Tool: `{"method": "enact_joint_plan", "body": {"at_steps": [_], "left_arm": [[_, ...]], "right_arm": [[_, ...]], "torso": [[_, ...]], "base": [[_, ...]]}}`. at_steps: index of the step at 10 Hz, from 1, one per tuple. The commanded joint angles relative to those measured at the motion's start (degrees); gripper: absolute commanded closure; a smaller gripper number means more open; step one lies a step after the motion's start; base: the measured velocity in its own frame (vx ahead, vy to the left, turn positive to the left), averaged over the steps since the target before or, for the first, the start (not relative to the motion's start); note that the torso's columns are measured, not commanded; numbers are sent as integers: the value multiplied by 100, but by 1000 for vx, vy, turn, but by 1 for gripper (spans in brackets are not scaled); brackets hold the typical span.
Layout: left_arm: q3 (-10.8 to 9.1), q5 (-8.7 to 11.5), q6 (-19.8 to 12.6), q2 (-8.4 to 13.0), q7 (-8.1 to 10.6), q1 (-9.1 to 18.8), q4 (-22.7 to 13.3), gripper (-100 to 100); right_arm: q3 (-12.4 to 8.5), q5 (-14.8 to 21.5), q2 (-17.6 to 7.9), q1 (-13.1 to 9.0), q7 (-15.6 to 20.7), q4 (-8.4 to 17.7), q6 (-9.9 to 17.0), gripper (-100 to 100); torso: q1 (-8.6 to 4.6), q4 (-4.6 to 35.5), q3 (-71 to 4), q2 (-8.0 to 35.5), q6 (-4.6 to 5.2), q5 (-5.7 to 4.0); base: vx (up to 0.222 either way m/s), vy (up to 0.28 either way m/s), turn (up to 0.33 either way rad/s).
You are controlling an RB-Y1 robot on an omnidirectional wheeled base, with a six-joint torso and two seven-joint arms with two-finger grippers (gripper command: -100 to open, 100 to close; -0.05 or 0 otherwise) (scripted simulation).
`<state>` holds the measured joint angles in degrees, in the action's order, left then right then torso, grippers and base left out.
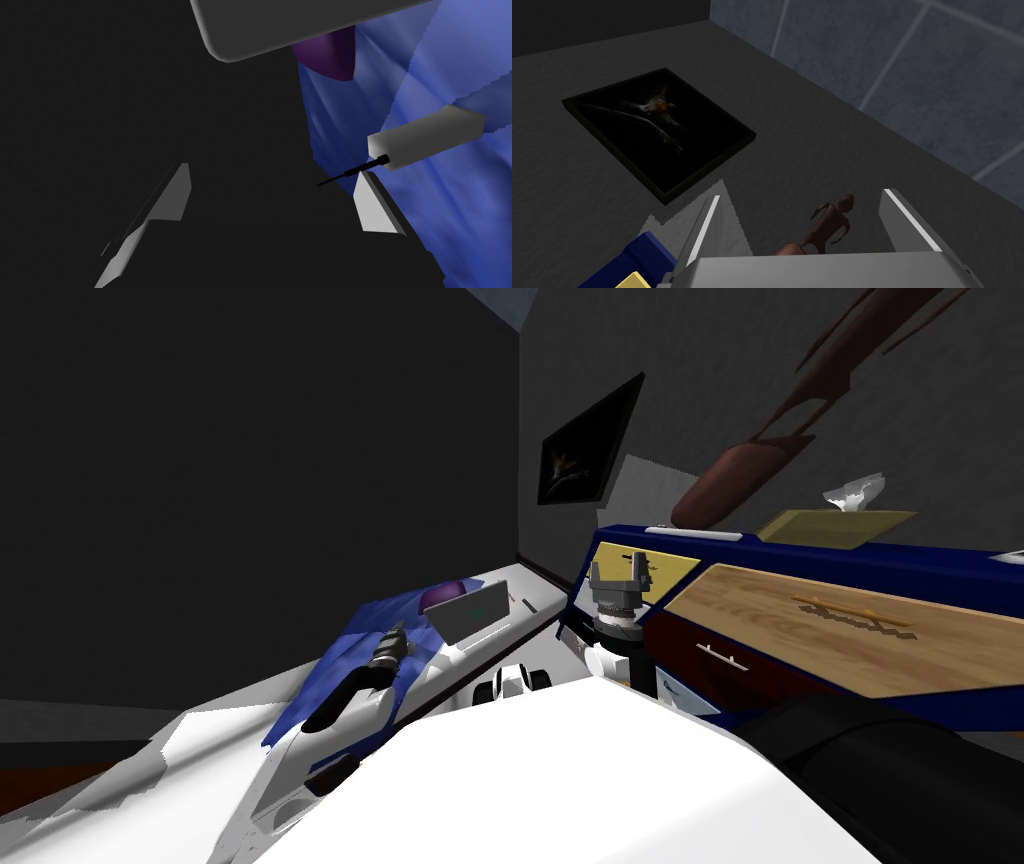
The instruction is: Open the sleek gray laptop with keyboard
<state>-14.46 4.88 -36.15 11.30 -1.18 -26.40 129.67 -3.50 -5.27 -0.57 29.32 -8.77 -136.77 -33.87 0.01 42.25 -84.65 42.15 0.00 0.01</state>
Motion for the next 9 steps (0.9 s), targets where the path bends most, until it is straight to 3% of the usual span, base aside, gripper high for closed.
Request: {"method": "enact_joint_plan", "body": {"at_steps": [1, 6, 9], "left_arm": [[-138, -239, -288, 209, 207, 119, 30, -100], [-486, -626, -857, 527, 585, 374, 173, -100], [-706, -527, -1017, 302, 477, 507, 139, -100]], "right_arm": [[0, 0, 0, 0, 0, 0, 0, 0], [0, 0, 0, 0, 0, 0, 0, 0], [2, 0, 2, 1, 0, -1, 0, 0]], "torso": [[-4, -1, -3, -3, 0, -2], [-6, 4, 10, 15, 0, -2], [-38, -1, -3, -5, 1, -11]], "base": [[-28, 53, 25], [-25, 30, 4], [52, -132, -162]]}}
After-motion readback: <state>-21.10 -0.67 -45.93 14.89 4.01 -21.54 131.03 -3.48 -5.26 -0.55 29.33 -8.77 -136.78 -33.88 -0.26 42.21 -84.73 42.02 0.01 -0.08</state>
